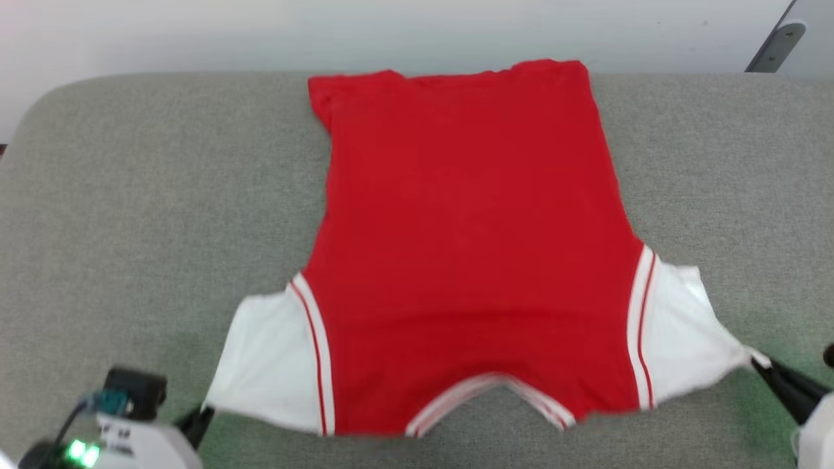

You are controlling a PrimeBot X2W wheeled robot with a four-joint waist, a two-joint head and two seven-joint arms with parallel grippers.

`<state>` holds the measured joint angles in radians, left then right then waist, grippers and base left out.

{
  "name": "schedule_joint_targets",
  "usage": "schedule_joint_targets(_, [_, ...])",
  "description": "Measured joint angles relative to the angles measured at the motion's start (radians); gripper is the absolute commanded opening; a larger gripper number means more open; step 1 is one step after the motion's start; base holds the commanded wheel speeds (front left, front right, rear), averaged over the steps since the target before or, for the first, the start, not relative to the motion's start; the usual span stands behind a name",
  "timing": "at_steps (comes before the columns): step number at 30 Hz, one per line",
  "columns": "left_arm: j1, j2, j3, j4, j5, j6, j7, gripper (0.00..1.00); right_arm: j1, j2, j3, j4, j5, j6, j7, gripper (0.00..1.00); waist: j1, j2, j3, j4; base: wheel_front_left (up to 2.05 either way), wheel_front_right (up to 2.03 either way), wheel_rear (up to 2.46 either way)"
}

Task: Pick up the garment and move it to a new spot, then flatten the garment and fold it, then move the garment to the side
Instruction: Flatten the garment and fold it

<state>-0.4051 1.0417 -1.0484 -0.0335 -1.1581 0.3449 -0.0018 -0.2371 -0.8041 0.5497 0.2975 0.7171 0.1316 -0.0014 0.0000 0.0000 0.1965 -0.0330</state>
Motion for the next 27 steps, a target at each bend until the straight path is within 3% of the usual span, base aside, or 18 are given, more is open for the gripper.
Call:
schedule_joint_targets(7, [0.107,0.043,0.008,-0.115,-0.065,0.092,-0.036,0.00,0.155,0.000,-0.083,-0.069,0.036,0.000,0.088,0.00,0.0000,0.0000,0.012,0.007,0.00,0.00,0.00])
schedule_joint_targets(15, [0.126,0.032,0.018,-0.133,-0.080,0.123,-0.063,0.00,0.227,0.044,-0.179,-0.144,0.040,0.000,0.237,0.00,0.0000,0.0000,0.030,0.017,0.00,0.00,0.00])
schedule_joint_targets(17, [0.124,0.023,0.019,-0.133,-0.076,0.128,-0.065,0.00,0.229,0.064,-0.213,-0.152,0.024,0.000,0.284,0.50,0.0000,0.0000,0.036,0.020,0.00,0.00,0.00])
schedule_joint_targets(18, [0.122,0.021,0.019,-0.133,-0.073,0.130,-0.065,0.00,0.230,0.074,-0.231,-0.157,0.017,0.000,0.301,1.00,0.0000,0.0000,0.040,0.022,0.00,0.00,0.00])
schedule_joint_targets(27, [0.075,-0.032,0.024,-0.128,-0.039,0.129,-0.078,0.00,0.179,0.145,-0.356,-0.267,0.026,0.000,0.580,1.00,0.0000,0.0000,0.079,0.042,0.00,0.00,0.00])
